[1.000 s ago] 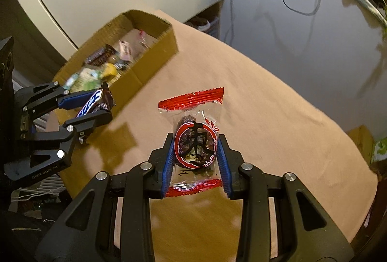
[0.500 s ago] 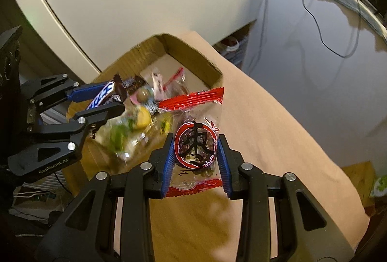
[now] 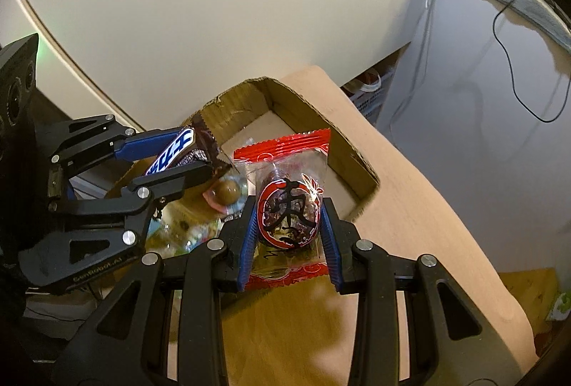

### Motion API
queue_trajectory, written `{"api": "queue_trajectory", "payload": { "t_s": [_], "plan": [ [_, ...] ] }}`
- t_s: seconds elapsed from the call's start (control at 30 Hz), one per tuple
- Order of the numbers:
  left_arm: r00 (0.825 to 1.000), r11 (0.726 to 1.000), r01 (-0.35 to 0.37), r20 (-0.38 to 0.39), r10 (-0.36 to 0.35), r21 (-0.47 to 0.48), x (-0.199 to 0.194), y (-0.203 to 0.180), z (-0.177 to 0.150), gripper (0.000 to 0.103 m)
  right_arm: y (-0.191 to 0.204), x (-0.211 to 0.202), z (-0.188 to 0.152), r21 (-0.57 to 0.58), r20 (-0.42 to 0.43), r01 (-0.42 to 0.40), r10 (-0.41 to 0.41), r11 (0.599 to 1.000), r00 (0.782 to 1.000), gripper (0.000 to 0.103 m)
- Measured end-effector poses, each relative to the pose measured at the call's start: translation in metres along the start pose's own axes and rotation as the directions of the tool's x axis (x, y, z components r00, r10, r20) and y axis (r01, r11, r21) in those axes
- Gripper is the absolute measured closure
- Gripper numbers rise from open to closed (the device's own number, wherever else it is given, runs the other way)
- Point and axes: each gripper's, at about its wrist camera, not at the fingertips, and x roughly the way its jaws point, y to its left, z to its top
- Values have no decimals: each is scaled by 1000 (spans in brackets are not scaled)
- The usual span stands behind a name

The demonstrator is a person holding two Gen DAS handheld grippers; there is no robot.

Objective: Organize snacks
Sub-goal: 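Carry both snacks into the cardboard box and open both grippers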

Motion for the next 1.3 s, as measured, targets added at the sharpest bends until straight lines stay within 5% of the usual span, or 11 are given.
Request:
{"api": "queue_trajectory", "payload": {
  "t_s": [1.2, 1.3],
  "plan": [
    [997, 997, -71, -1, 71, -34, 7, 10, 1, 75, 7, 23, 9, -22, -12, 7, -7, 1000, 1000, 68],
    [997, 996, -77, -1, 77, -35, 7, 10, 0, 75, 8, 23, 10, -27, -14, 10, -10, 1000, 1000, 62]
  ]
}}
